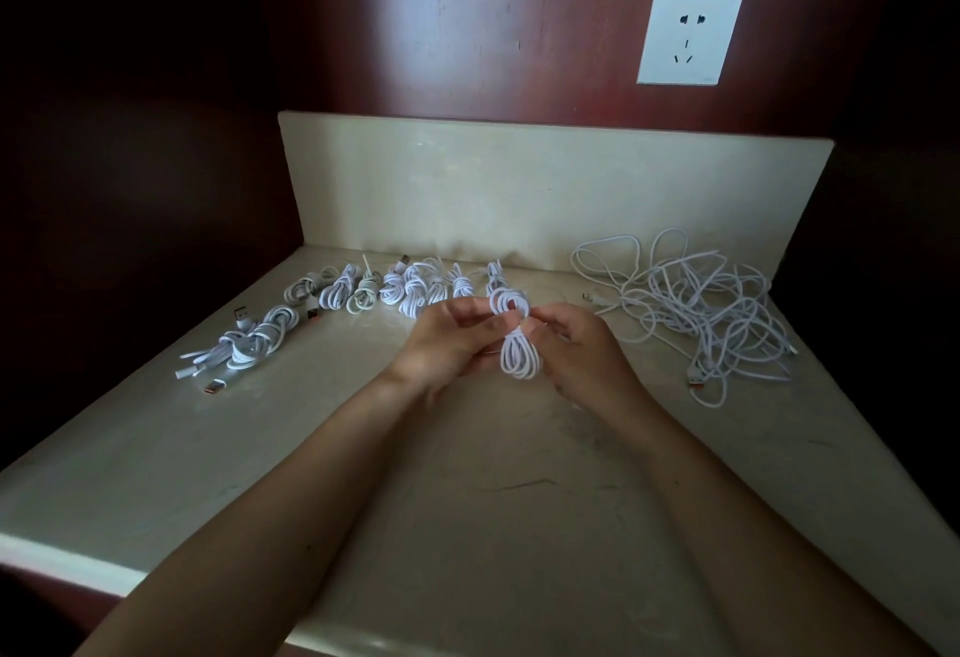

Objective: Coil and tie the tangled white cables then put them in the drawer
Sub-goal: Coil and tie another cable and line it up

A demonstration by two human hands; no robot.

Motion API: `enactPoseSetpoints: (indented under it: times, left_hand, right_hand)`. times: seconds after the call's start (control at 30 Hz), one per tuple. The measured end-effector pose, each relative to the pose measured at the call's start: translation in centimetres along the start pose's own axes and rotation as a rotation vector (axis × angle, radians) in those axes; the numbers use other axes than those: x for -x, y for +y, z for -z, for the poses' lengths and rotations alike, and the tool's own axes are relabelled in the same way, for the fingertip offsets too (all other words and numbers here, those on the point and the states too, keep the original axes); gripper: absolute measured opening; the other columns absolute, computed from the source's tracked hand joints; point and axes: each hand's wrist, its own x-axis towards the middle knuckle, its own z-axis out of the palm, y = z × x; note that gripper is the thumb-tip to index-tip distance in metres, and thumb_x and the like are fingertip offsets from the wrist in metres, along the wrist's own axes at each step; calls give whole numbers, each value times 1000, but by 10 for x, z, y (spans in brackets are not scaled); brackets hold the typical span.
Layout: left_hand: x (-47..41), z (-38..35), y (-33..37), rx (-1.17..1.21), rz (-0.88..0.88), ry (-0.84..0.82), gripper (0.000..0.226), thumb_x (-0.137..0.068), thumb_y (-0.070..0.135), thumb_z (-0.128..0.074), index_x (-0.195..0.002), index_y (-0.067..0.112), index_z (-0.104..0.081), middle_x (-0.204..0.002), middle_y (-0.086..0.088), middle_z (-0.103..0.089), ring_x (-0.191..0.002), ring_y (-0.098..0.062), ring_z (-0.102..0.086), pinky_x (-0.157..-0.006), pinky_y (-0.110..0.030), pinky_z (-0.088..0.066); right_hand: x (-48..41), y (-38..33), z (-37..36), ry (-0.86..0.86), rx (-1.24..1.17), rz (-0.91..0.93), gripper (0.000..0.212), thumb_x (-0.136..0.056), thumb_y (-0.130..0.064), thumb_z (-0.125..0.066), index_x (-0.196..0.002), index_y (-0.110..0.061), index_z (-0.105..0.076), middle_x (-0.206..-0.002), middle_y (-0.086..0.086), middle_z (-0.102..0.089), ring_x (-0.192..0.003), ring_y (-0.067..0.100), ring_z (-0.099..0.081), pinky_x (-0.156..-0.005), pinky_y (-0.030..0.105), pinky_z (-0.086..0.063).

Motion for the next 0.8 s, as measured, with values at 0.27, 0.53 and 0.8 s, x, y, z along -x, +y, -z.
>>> enactPoseSetpoints:
  times: [0.27, 0.53, 0.8]
  left_hand:
    - [2, -3, 0, 40, -17, 67, 8, -86, 10, -71, -93, 7, -70, -85, -10, -75, -70, -16, -71, -60, -22, -55]
    - [3, 2, 8, 116, 34, 79, 11, -86, 13, -70, -95, 6, -70, -86, -12, -75, -70, -17, -72, -61, -24, -57]
    - [6, 2, 10, 79, 60, 61, 28, -88, 17, -69, -112, 3, -71, -95, -9, -76, -77, -14, -72, -60, -18, -54]
  right_hand:
    - [5, -2, -3, 90, -76, -55, 20, -90, -14, -64, -81, -23, -49, -67, -2, -59, -39, 1, -48, -39, 15, -33]
    - [8, -14, 2, 15, -289, -46, 22, -88, 6, -58, -91, -16, -63, -69, -4, -67, -54, 9, -57, -41, 23, -40]
    - [6, -7, 0, 66, -225, 8, 21, -97, -5, -53, -97, -17, -70, -92, 12, -62, -61, 0, -56, -44, 22, -45]
